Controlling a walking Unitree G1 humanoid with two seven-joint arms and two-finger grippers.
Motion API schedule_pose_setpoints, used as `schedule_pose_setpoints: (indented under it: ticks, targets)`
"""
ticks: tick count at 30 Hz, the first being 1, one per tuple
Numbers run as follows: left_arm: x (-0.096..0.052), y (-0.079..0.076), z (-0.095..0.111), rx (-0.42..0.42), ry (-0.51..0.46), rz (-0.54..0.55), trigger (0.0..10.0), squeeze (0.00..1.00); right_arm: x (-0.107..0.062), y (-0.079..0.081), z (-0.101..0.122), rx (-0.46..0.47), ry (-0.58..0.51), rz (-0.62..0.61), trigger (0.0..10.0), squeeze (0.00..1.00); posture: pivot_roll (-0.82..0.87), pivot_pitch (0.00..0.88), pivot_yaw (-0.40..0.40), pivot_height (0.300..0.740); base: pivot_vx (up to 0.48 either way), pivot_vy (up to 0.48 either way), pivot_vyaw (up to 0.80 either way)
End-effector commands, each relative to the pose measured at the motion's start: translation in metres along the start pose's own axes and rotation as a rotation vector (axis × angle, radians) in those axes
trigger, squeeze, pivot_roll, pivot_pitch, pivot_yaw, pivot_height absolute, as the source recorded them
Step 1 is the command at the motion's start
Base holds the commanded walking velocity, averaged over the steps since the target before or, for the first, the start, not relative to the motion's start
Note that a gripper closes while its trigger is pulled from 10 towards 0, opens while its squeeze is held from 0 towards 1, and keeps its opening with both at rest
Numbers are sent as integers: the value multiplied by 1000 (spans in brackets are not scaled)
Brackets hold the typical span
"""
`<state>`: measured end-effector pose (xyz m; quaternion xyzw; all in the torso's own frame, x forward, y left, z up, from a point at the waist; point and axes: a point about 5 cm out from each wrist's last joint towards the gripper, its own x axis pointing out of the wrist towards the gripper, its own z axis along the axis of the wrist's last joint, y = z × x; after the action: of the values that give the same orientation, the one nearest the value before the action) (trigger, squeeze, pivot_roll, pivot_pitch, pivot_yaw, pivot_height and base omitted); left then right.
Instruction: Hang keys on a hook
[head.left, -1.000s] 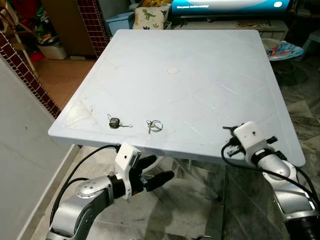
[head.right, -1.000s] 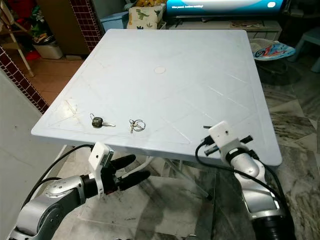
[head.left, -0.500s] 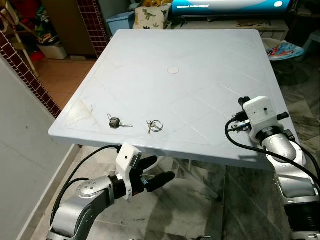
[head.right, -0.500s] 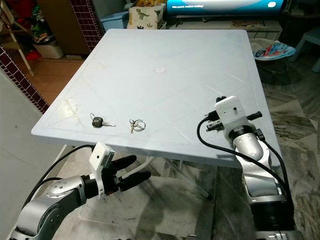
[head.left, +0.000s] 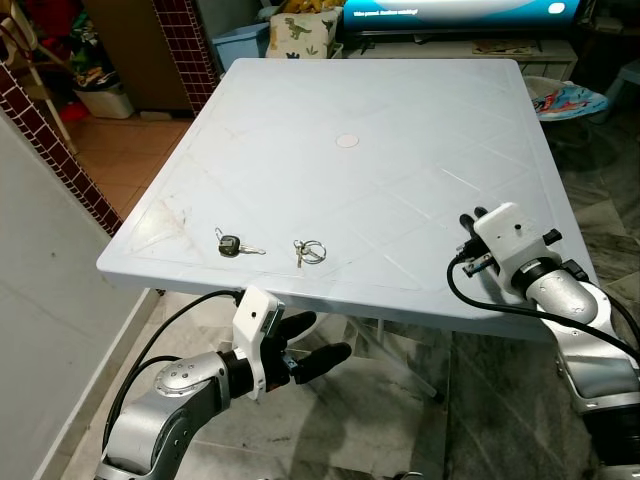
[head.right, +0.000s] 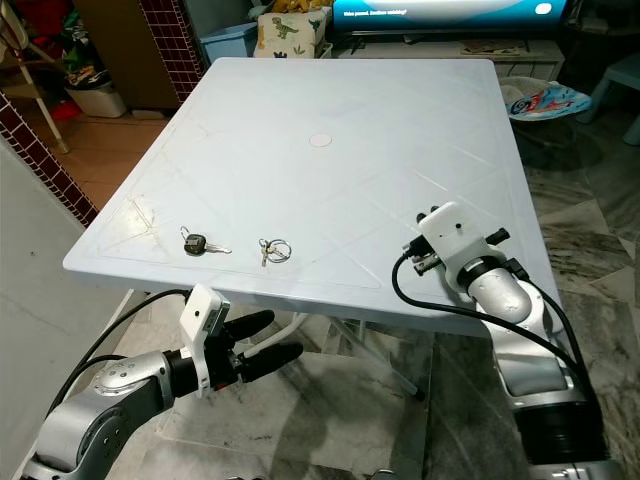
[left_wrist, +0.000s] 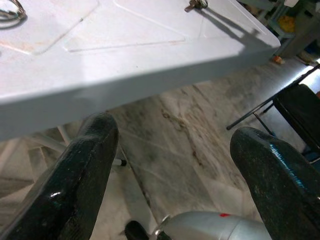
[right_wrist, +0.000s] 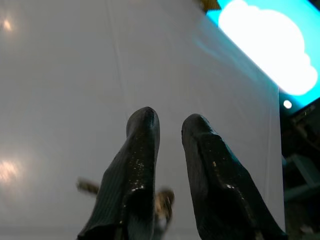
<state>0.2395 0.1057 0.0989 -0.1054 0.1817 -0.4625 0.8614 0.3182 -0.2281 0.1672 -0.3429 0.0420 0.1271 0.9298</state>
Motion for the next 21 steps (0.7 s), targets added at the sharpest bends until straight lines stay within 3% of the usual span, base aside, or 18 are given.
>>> schedule_pose_setpoints:
  ticks: [1,14,21]
  targets:
    - [-1,-1,-2,4,26,-18,10000,0,-1,0,-3,-11,18,26,10000,1000,-85,103,99,740,0,0,0]
    - [0,-1,-2,1,28,-21,10000,0,-7,6,-3,16,46,168,10000,1000,-90,111,95,740,0,0,0]
    - [1,-1,0,30,16,-8,10000,0,-8,5,-12,-36,83,189,10000,1000,-90,113,94,740,0,0,0]
